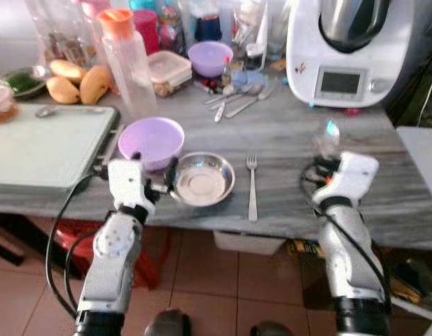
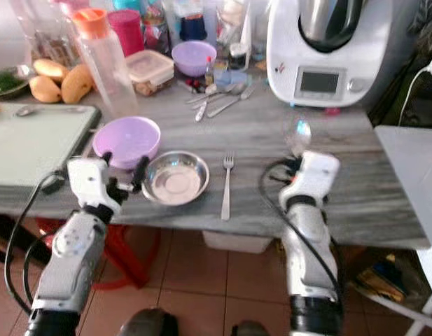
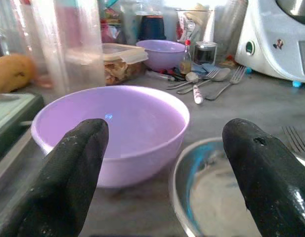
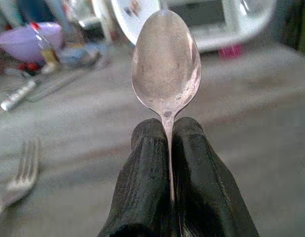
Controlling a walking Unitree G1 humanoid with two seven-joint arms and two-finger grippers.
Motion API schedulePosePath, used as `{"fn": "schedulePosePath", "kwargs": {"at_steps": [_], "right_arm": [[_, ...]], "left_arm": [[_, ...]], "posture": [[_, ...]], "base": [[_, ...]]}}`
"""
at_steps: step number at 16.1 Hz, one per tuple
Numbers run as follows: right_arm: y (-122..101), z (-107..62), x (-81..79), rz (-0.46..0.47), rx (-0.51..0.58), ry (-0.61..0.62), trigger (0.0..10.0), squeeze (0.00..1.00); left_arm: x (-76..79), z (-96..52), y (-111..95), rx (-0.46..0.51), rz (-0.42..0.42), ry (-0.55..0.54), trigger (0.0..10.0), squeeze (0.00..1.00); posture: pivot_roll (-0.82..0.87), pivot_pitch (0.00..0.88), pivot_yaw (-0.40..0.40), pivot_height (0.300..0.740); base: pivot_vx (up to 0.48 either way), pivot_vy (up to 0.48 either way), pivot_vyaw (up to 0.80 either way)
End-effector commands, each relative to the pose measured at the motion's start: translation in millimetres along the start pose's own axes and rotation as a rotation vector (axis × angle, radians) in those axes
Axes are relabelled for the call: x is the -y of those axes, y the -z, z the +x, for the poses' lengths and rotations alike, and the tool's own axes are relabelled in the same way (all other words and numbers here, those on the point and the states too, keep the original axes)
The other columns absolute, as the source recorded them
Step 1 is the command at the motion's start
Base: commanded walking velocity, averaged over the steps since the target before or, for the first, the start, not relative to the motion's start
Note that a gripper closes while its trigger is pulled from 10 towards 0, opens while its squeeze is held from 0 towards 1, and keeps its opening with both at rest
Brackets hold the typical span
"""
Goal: Setting the table
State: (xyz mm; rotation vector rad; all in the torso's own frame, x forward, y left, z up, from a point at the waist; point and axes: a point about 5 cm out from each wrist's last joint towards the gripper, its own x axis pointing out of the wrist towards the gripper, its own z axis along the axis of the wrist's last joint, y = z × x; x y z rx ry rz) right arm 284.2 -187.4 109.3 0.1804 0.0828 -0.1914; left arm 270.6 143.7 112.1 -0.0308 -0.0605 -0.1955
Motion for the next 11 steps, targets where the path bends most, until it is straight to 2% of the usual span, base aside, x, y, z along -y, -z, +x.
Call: {"fn": "schedulePosePath", "kwargs": {"at_steps": [1, 4, 6, 11], "right_arm": [[5.9, 0.7, -4.9, 0.040, -0.045, -0.006, 10.0, 0.00], [15.6, 1.5, -14.8, 0.079, -0.116, -0.024, 10.0, 0.00], [28.0, 2.5, -25.4, 0.159, -0.211, -0.028, 10.0, 0.00], [31.1, 12.7, -29.4, 0.251, -0.255, 0.001, 10.0, 0.00]], "left_arm": [[-5.5, -1.7, -4.7, 0.008, 0.024, -0.013, 10.0, 0.00], [-8.6, -4.6, -5.7, 0.002, 0.035, -0.016, 10.0, 0.00], [-8.8, -7.7, -4.5, -0.011, 0.041, -0.011, 10.0, 0.00], [-4.7, -9.3, -3.3, -0.023, 0.035, 0.005, 10.0, 0.00]], "posture": [[0.00, 0.000, 0.005, 0.719], [0.01, 0.004, 0.008, 0.719], [0.01, 0.008, 0.006, 0.719], [0.01, 0.015, 0.005, 0.719]], "base": [[0.000, 0.000, 0.00], [0.000, 0.000, 0.00], [0.000, 0.000, 0.00], [0.000, 0.000, 0.00]]}}
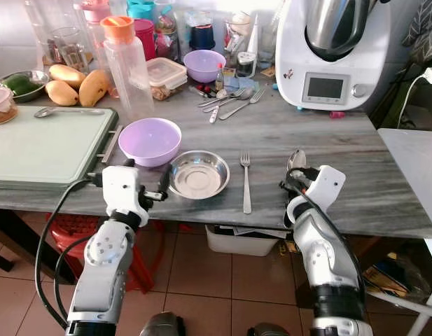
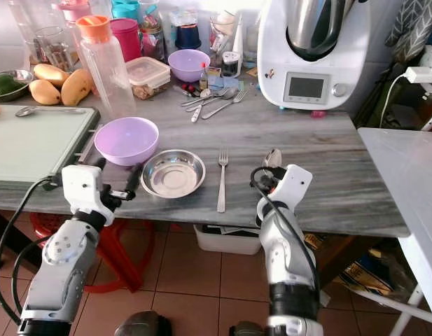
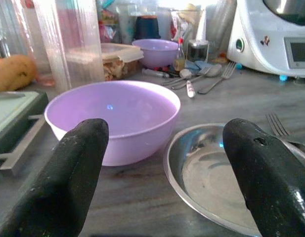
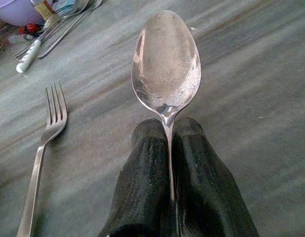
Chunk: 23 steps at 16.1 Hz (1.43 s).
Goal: Setting the table
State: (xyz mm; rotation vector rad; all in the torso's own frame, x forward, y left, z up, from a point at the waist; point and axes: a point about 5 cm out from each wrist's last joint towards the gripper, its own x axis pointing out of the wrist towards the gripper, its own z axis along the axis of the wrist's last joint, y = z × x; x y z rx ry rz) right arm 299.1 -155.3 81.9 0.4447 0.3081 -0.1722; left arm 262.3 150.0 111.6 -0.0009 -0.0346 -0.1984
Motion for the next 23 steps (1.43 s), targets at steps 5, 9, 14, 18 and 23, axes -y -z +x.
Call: {"fn": "schedulePosePath", "kwargs": {"at_steps": [5, 9, 14, 18, 23], "right_arm": [[-1.7, 12.7, -5.9, 0.001, -0.030, -0.018, 10.0, 0.00], [-3.8, 18.4, -7.0, -0.010, -0.034, -0.027, 10.0, 0.00], [-0.2, 18.8, -14.9, -0.030, -0.054, -0.058, 10.0, 0.00], [7.9, 12.2, -17.1, -0.052, -0.088, -0.078, 10.0, 0.00], [13.3, 10.3, -13.1, -0.089, -0.145, -0.086, 10.0, 0.00]], "left_arm": [[1.2, 0.0, -2.8, -0.007, 0.011, 0.016, 10.0, 0.00], [2.5, -0.7, -2.0, -0.013, 0.009, 0.023, 10.0, 0.00], [3.9, -0.7, -1.3, -0.021, 0.008, 0.028, 10.0, 0.00], [5.3, -1.5, 0.8, -0.032, 0.006, 0.035, 10.0, 0.00], [7.1, -1.2, 1.6, -0.038, 0.004, 0.043, 10.0, 0.00]], "posture": [[0.02, 0.015, 0.006, 0.719], [0.02, 0.014, 0.006, 0.719], [0.02, 0.015, 0.003, 0.719], [0.02, 0.017, 0.003, 0.719], [0.01, 0.018, 0.004, 0.719]], "base": [[0.000, 0.000, 0.00], [0.000, 0.000, 0.00], [0.000, 0.000, 0.00], [0.000, 0.000, 0.00], [0.000, 0.000, 0.00]]}}
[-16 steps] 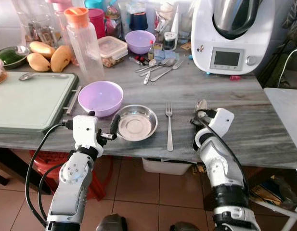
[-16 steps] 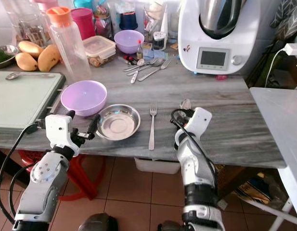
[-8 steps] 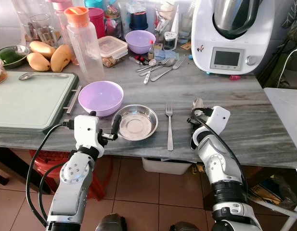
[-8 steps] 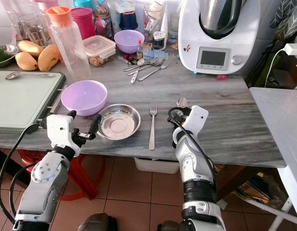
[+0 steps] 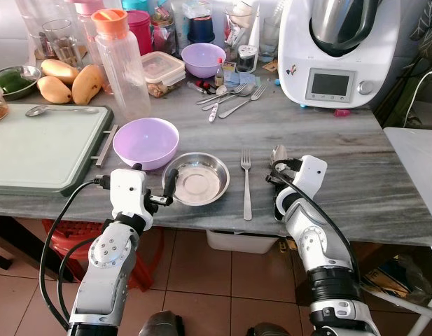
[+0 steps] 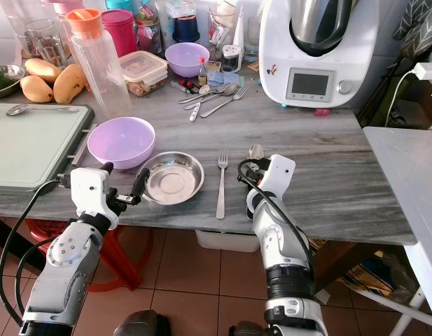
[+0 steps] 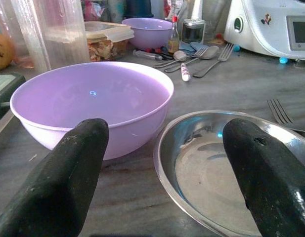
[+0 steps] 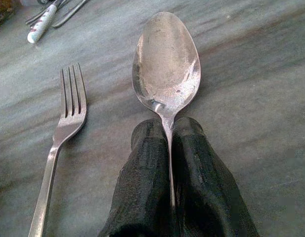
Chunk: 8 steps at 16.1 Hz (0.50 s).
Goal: Setting the table
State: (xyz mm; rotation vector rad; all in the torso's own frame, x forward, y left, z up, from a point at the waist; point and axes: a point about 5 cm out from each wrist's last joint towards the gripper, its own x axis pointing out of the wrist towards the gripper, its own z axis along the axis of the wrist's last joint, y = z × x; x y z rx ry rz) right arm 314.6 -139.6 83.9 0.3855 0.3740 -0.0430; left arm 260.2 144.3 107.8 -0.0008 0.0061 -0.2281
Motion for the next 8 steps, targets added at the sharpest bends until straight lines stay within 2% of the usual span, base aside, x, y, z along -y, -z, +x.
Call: {"fn": "schedulePosePath", "kwargs": {"at_steps": [1, 8], "right_arm": [[13.6, -1.8, 3.9, -0.005, -0.067, 0.011, 10.0, 0.00], [21.4, -3.3, 0.6, -0.015, -0.135, -0.026, 10.0, 0.00]], "left_arm": [[1.3, 0.0, -2.1, 0.002, 0.009, 0.014, 10.0, 0.00], [1.7, 0.2, -1.6, -0.001, 0.011, 0.016, 10.0, 0.00]], "posture": [[0.01, 0.018, 0.004, 0.719], [0.01, 0.019, 0.005, 0.719]], "base": [[0.000, 0.000, 0.00], [0.000, 0.000, 0.00]]}}
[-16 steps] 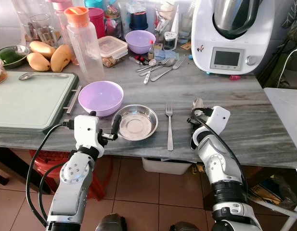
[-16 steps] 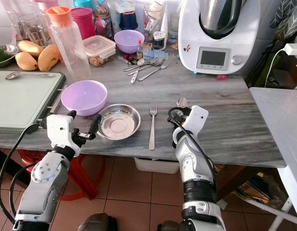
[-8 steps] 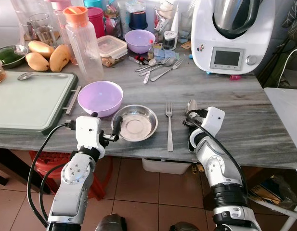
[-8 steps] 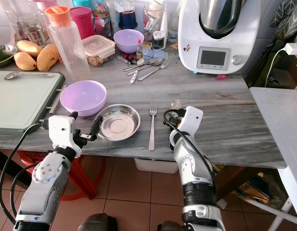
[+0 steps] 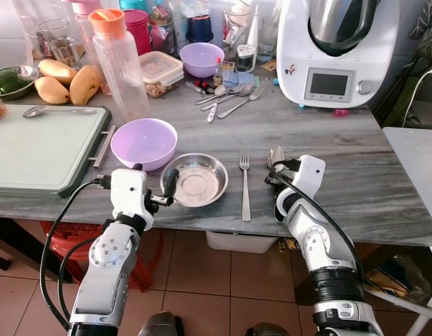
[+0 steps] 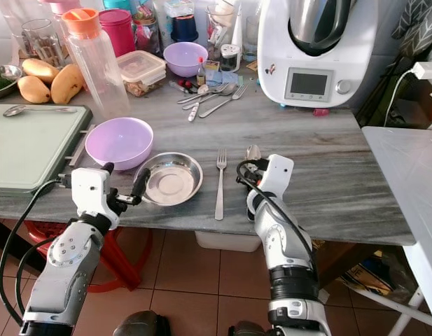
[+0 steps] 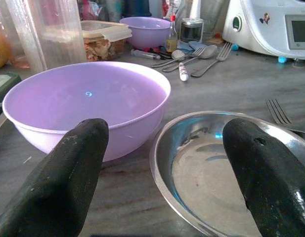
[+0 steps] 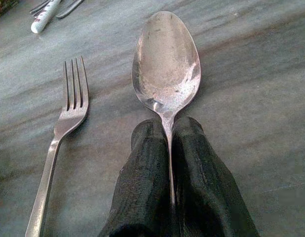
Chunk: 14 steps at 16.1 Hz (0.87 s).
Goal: Setting the table
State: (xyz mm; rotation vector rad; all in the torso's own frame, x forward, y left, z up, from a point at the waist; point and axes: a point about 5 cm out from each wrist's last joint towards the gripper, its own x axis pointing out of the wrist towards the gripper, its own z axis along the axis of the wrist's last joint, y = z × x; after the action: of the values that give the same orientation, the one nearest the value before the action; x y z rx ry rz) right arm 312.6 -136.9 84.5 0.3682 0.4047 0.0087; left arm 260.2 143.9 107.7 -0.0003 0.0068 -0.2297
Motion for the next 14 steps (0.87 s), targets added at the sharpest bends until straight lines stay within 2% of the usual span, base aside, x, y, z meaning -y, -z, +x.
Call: {"fn": "schedulePosePath", "kwargs": {"at_steps": [1, 6, 14], "right_arm": [[22.8, -1.0, 1.2, 0.005, -0.115, 0.003, 10.0, 0.00], [22.5, -0.9, 1.4, 0.029, -0.114, 0.002, 10.0, 0.00], [20.4, 2.4, -12.2, 0.067, -0.118, -0.017, 10.0, 0.00]], "left_arm": [[1.6, 0.1, -1.7, 0.000, 0.010, 0.015, 10.0, 0.00], [3.4, 0.5, -0.8, -0.002, 0.006, 0.018, 10.0, 0.00], [6.1, 2.6, -0.7, 0.000, 0.000, 0.019, 10.0, 0.00]], "posture": [[0.01, 0.020, 0.005, 0.719], [0.01, 0.021, 0.004, 0.719], [0.00, 0.017, -0.004, 0.719]], "base": [[0.000, 0.000, 0.00], [0.000, 0.000, 0.00], [0.000, 0.000, 0.00]]}}
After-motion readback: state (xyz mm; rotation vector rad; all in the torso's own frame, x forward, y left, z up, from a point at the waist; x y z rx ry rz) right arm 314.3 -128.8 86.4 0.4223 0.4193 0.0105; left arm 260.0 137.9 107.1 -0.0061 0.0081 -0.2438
